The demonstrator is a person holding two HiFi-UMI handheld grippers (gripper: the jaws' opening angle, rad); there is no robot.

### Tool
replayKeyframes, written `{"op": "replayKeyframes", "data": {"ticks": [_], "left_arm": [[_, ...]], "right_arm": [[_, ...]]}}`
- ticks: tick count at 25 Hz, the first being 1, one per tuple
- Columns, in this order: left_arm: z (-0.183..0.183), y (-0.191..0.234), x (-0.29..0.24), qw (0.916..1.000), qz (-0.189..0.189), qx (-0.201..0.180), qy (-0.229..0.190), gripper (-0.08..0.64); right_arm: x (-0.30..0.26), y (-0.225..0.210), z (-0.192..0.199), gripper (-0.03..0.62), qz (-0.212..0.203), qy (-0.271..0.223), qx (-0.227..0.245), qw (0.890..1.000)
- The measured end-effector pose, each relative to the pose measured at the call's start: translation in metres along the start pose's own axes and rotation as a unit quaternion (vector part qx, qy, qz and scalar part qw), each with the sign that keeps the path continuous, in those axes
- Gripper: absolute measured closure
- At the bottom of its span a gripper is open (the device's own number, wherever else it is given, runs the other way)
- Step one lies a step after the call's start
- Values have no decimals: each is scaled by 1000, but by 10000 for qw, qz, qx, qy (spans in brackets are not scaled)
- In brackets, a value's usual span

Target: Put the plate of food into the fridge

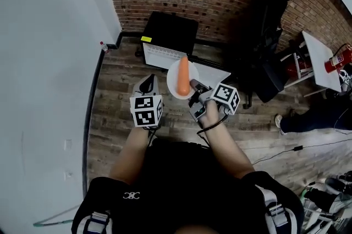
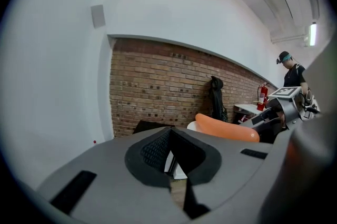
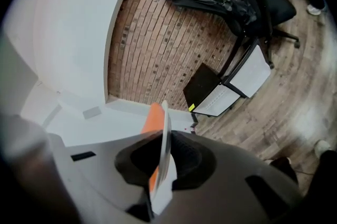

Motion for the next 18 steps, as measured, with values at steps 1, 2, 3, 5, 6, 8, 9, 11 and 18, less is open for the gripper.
{"op": "replayKeyframes", "data": {"ticks": [1,2,3,5,6,8,9,11,18], "left_arm": [[-1,12,-6,10000,26,25,25,563],[-1,23,-12,10000,52,51,56,563],[-1,33,-17,9999,80,75,89,563],[-3,52,-26,9997,155,102,150,563],[-3,61,-31,9996,202,100,174,563],[-4,75,-41,9993,304,80,214,563],[-4,82,-47,9991,345,73,231,563],[-4,93,-56,9989,386,97,255,563],[-8,114,-85,9984,463,173,275,563]], "right_arm": [[-11,3,2,554,25,-19,-4,10000],[-20,5,4,554,47,-39,-13,10000],[-30,7,6,554,67,-64,-28,10000],[-46,10,9,554,91,-141,-90,9998],[-54,12,10,554,96,-194,-134,9997],[-67,14,10,554,102,-304,-217,9992],[-73,14,10,554,108,-349,-239,9990],[-82,13,10,554,133,-392,-239,9989],[-114,10,-1,554,235,-381,-226,9987]]}}
Point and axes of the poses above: the fingertips, and each gripper's own axes: x backward along the fingers, y to its left, z out of its underside, the point moved 4 cm from there along x, backward along the fingers, and after that the axes turned 4 degrees about -z, right-handed, at the moved point
